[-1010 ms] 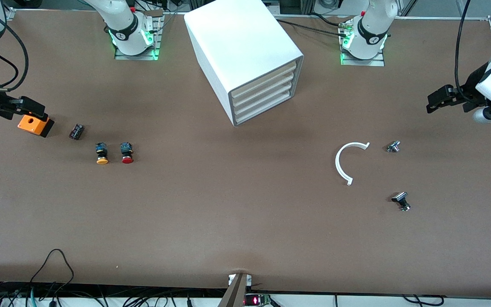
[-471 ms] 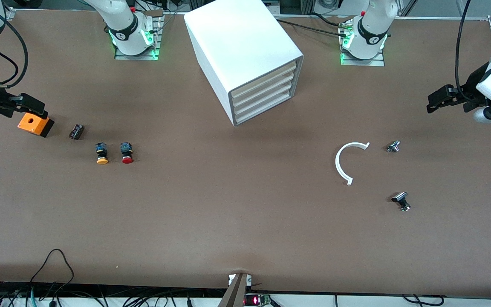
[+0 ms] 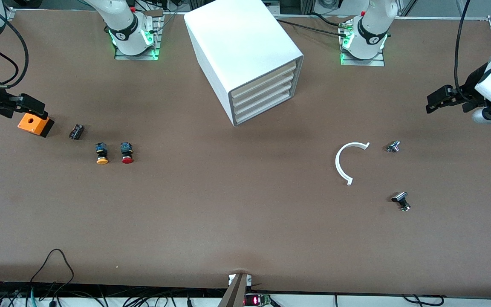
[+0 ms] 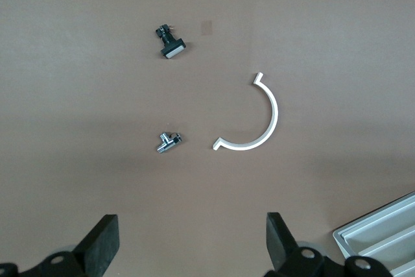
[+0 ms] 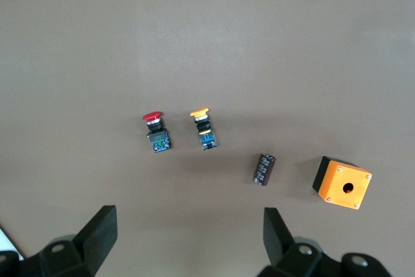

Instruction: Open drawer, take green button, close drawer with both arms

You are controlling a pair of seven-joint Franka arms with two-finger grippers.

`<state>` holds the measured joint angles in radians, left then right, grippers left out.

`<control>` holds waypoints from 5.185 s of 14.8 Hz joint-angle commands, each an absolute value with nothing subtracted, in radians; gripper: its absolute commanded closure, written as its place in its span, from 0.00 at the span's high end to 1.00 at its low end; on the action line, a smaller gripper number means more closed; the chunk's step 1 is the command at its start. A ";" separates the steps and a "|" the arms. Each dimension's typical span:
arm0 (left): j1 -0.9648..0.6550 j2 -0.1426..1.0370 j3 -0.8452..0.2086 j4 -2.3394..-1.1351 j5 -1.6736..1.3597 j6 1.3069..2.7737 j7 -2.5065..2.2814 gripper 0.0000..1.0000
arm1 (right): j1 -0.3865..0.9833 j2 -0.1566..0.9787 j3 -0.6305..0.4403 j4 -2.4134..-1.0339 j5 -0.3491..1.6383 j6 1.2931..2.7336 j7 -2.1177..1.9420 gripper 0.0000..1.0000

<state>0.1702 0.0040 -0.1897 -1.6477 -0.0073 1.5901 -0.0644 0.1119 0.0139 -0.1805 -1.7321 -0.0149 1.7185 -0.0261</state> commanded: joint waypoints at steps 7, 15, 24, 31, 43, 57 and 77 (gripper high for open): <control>0.153 0.138 -0.218 -1.582 -0.009 1.488 -0.046 1.00 | 0.113 0.017 -0.179 -1.740 0.005 1.736 -0.023 1.00; 0.196 0.293 -0.241 -1.649 -0.276 1.433 -0.043 1.00 | 0.121 0.083 -0.172 -1.695 0.000 1.730 -0.028 1.00; 0.060 0.517 -0.252 -1.949 -0.866 1.627 0.258 1.00 | 0.172 0.086 -0.080 -1.683 0.011 1.726 -0.044 1.00; -0.006 0.561 -0.334 -2.097 -1.020 1.792 0.551 0.91 | 0.201 0.097 0.003 -1.667 0.190 1.644 -0.194 1.00; -0.017 0.578 -0.469 -2.233 -1.114 1.983 0.623 0.27 | 0.291 0.129 0.003 -1.660 -0.018 1.730 -0.660 1.00; -0.009 0.592 -0.243 -2.039 -1.063 2.163 0.607 0.00 | 0.383 0.285 0.015 -1.583 -0.002 1.878 -0.770 1.00; 0.156 0.017 -0.166 -1.947 -0.318 2.099 0.603 1.00 | 0.732 0.636 0.133 -1.273 0.037 2.057 -0.574 1.00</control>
